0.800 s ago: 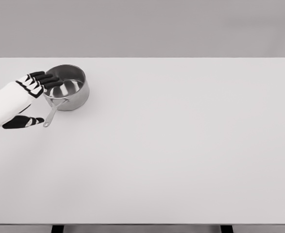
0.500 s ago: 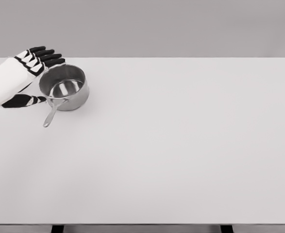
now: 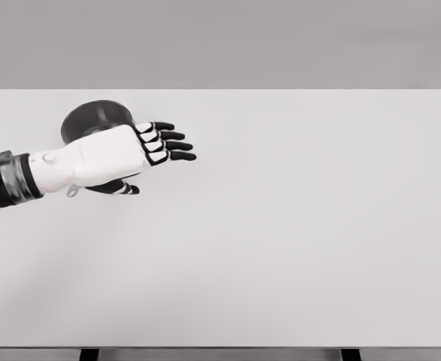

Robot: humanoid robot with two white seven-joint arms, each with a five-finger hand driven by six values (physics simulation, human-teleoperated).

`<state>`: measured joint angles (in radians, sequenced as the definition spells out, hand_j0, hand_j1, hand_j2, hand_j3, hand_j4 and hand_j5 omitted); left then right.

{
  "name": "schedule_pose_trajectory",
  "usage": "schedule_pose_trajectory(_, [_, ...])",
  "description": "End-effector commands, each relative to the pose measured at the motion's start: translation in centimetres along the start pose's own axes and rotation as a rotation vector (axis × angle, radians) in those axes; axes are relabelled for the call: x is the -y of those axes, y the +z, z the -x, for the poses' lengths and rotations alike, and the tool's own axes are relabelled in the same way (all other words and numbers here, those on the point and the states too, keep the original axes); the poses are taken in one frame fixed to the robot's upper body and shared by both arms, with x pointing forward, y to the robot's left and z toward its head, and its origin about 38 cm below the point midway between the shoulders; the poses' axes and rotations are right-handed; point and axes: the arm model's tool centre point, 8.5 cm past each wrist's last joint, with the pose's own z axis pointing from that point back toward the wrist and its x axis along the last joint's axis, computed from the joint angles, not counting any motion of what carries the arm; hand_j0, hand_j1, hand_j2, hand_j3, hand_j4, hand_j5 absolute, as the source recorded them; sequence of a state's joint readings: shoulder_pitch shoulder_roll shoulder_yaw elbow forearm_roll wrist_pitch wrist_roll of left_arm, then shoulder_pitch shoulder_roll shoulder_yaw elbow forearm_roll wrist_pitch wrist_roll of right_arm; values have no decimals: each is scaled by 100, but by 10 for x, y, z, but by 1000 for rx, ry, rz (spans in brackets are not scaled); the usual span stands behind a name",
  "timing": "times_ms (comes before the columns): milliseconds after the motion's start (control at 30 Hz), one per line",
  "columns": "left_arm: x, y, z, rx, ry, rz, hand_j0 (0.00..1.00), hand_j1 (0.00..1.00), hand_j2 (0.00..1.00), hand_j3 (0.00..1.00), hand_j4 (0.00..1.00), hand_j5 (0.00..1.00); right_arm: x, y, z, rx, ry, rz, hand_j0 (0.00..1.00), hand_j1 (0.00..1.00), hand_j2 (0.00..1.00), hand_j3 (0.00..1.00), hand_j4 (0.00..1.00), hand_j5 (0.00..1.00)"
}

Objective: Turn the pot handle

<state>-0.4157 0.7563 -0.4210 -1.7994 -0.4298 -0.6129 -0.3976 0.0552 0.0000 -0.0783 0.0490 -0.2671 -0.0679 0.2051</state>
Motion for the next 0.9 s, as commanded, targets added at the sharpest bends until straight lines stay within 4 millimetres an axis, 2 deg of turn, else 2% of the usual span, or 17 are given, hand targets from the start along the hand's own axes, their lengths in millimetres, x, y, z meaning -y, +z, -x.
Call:
schedule_pose_trajectory(0, [2,-4,0,-12,-36,16,100,100,100,100,100,100,0,0,0,-1,0,1,100,100,100,100,100,100])
schedule_pose_trajectory(167, [11,-10,3,-78,-89,58,100,100,100,100,100,100,0,0,0,-1,0,1,100,100,100,100,100,100])
schedule_pose_trajectory(600, [34,-4,15,-240,-108,144,100,100,100,100,100,100,0,0,0,-1,0,1,100,100,100,100,100,100])
schedule_pose_trajectory(867, [35,1,18,-265,-106,151,100,100,100,100,100,100,0,0,0,-1,0,0,100,100,100,100,100,100])
